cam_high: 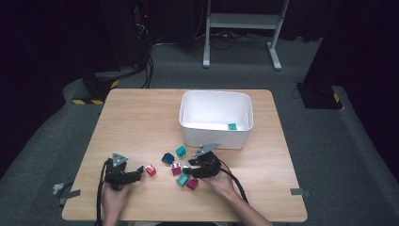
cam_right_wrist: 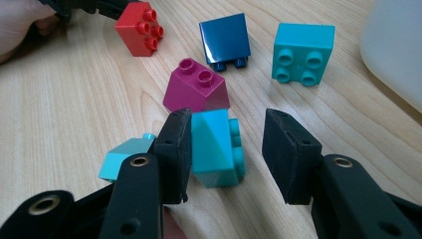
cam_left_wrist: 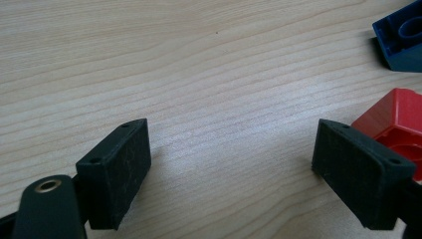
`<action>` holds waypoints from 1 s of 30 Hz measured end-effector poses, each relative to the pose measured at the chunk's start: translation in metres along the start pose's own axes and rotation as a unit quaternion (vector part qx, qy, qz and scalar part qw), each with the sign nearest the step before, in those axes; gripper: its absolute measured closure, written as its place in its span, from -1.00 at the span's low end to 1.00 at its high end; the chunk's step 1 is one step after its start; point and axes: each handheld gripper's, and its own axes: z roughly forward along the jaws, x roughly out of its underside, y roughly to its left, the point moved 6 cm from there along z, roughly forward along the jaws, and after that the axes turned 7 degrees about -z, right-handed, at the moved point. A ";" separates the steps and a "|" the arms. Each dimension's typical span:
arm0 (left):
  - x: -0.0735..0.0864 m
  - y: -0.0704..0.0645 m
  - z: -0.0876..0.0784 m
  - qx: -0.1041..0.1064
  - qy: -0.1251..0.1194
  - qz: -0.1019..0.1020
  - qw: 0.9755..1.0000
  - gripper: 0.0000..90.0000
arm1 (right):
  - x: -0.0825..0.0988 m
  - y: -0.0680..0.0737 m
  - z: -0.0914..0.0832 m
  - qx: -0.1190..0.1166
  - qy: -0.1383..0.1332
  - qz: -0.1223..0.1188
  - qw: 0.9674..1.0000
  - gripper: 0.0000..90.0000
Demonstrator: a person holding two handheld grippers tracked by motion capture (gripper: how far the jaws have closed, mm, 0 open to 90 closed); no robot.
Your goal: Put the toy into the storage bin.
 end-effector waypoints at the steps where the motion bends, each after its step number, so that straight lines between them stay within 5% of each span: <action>1: 0.000 0.000 0.000 0.000 0.000 0.000 1.000 -0.65 | 0.000 0.000 0.000 0.000 0.000 -0.001 1.000 0.22; 15: 0.000 0.000 0.000 0.000 0.000 0.000 1.000 -0.66 | 0.006 -0.003 0.003 0.009 0.012 -0.005 1.000 0.47; 30: 0.000 0.000 0.000 0.000 0.000 0.000 1.000 -0.66 | 0.005 -0.002 -0.001 0.016 0.008 -0.014 1.000 0.49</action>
